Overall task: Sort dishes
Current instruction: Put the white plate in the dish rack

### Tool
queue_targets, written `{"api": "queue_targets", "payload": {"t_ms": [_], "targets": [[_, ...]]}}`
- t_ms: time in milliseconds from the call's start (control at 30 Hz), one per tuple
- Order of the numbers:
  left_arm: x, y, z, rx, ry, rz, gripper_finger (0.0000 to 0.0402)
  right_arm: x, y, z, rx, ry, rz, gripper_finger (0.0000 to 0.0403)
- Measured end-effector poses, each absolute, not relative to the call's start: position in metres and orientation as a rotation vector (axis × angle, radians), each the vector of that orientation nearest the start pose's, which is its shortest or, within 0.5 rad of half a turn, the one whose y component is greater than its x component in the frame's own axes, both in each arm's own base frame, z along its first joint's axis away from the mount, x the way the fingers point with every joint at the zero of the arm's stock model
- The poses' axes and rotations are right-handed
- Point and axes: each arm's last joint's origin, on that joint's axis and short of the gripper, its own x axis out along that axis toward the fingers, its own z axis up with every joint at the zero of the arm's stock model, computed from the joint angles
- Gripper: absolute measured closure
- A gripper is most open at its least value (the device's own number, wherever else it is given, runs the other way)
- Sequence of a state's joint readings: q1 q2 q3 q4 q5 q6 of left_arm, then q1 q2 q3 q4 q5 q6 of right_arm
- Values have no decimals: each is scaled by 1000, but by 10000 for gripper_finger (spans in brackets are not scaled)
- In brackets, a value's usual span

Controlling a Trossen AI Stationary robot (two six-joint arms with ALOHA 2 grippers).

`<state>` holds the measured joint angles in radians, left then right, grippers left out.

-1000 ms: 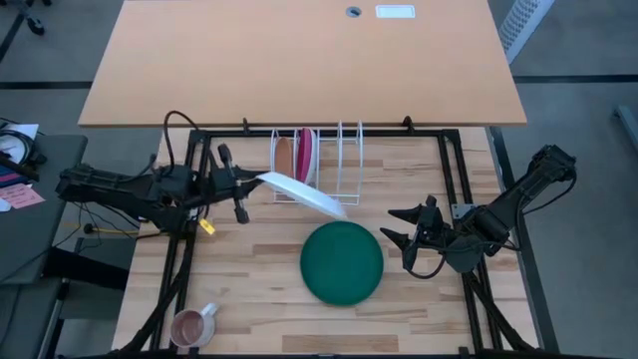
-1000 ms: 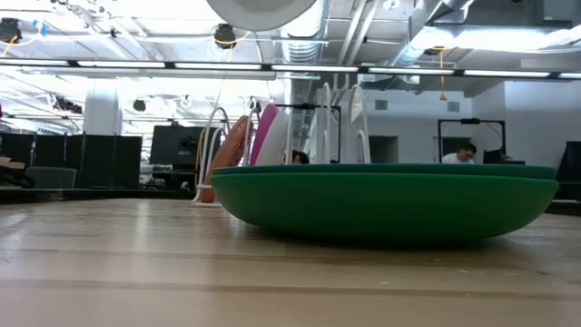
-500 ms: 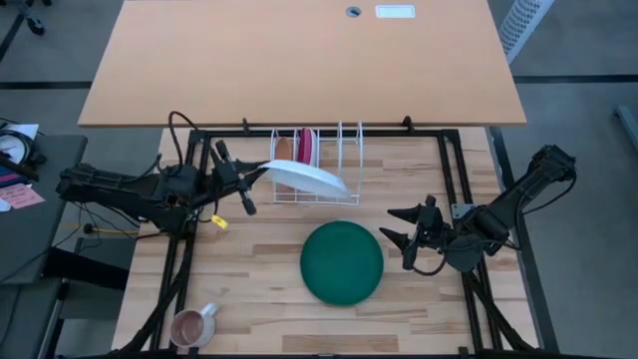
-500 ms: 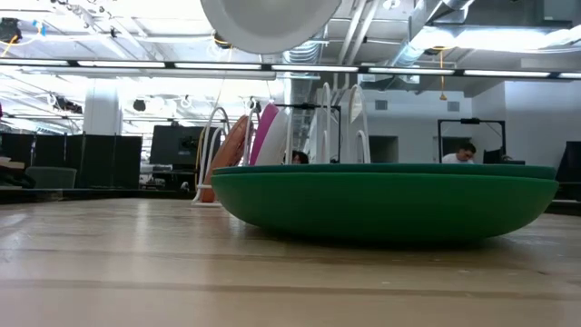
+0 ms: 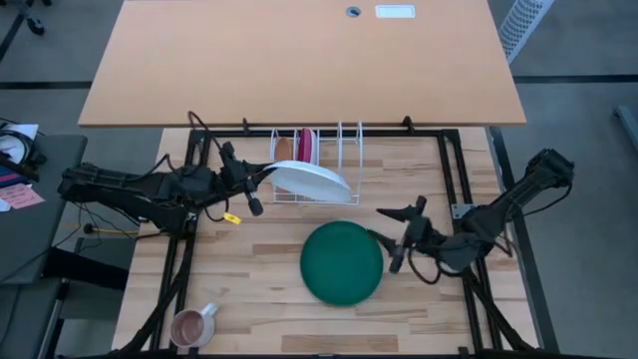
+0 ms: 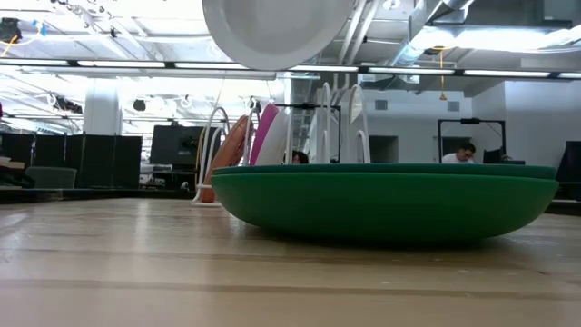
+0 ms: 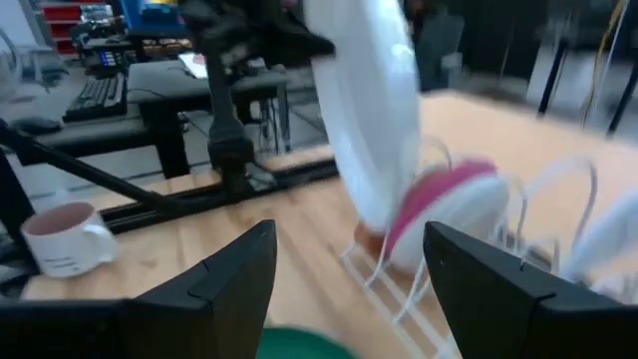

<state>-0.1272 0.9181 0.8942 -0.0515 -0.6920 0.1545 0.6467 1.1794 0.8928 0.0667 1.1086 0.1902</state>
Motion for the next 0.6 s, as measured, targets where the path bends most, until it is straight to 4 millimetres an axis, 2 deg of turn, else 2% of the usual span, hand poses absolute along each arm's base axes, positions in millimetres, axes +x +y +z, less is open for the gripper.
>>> {"api": "queue_targets", "payload": {"t_ms": [167, 333, 600], "targets": [[203, -8, 364, 165, 230, 549, 401, 239, 137, 312, -154, 79, -492, 143], [213, -9, 362, 172, 311, 540, 401, 256, 137, 303, -247, 88, -568, 143], [228, -12, 358, 264, 365, 465, 401, 270, 126, 294, -256, 103, -625, 143]]}}
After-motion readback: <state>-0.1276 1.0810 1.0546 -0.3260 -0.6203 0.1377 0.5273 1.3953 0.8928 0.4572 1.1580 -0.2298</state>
